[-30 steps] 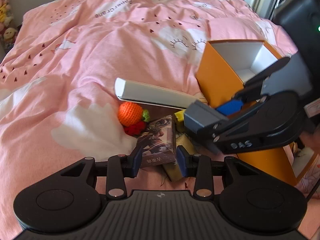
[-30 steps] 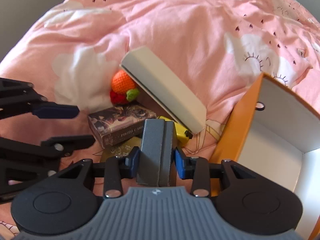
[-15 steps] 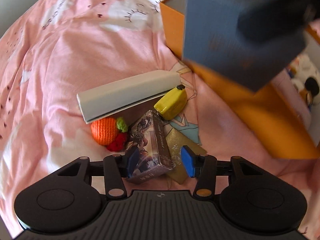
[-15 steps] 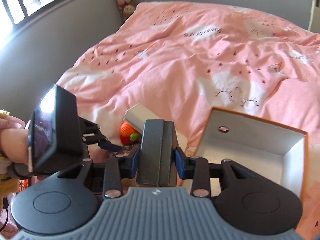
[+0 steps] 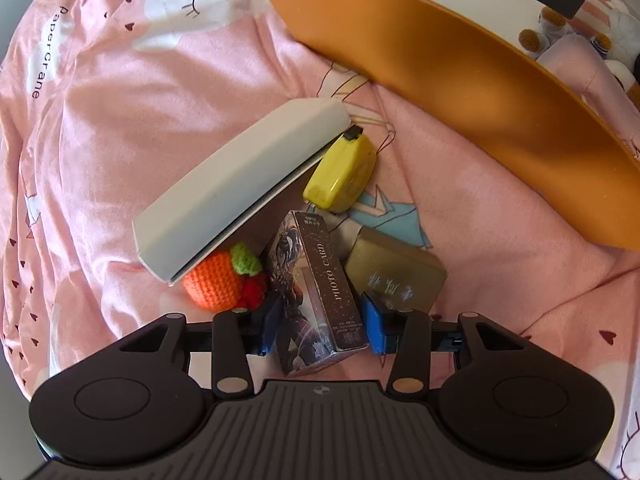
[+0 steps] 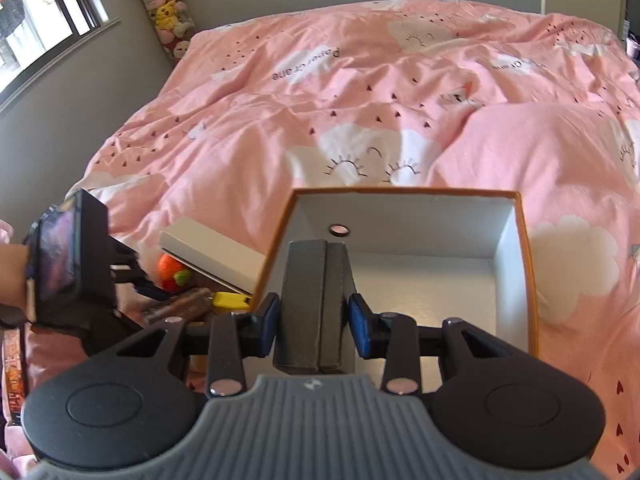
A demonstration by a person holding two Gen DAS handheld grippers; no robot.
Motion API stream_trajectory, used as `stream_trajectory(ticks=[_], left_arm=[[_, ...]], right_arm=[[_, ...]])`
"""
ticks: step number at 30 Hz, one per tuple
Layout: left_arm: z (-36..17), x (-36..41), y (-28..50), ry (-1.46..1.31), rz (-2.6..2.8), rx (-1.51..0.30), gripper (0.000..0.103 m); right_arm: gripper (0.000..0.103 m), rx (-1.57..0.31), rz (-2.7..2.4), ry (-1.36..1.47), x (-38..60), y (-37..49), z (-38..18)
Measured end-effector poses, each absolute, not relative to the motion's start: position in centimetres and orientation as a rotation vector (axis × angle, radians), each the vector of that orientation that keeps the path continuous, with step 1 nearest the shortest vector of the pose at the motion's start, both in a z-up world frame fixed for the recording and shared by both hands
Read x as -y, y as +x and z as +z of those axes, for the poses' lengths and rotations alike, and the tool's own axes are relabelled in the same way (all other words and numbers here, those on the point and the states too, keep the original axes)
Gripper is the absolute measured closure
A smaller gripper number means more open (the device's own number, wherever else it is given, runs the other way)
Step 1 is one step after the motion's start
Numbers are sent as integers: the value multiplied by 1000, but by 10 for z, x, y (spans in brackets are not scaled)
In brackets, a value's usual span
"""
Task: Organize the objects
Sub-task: 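Carry the gray box toward the orange box with the right while the left grasps the photo card box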
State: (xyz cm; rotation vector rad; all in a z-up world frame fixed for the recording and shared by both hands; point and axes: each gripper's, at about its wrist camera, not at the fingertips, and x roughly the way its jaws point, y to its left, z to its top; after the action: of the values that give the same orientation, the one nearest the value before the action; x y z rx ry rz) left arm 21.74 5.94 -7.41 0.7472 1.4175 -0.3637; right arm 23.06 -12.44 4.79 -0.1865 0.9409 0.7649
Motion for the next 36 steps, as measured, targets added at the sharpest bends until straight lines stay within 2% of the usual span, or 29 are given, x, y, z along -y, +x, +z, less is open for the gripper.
stream_trajectory(ticks=[7,16,20,22,29,36], left_arm=[[-63,-65,234,777,-336,-1469,53],[-90,-55,262,812,-289,-1536,57],[-95,-55,273,749,-270,-1553,68],[-94,-57,274,706,-261,-1563,76],[-59,-74,253,509,-241,-1515,78],[7,-78,234,178,-257,-1372,78]], right_arm=[[64,-987,728,-125,142,251,25],[64,-1036,741,-85,146,261,3],[64,-1045,760,-66,146,264,-3],[64,-1051,764,-48,146,267,-5],[64,-1047,781,-13,141,275,-6],[64,-1032,778,33,143,277,-4]])
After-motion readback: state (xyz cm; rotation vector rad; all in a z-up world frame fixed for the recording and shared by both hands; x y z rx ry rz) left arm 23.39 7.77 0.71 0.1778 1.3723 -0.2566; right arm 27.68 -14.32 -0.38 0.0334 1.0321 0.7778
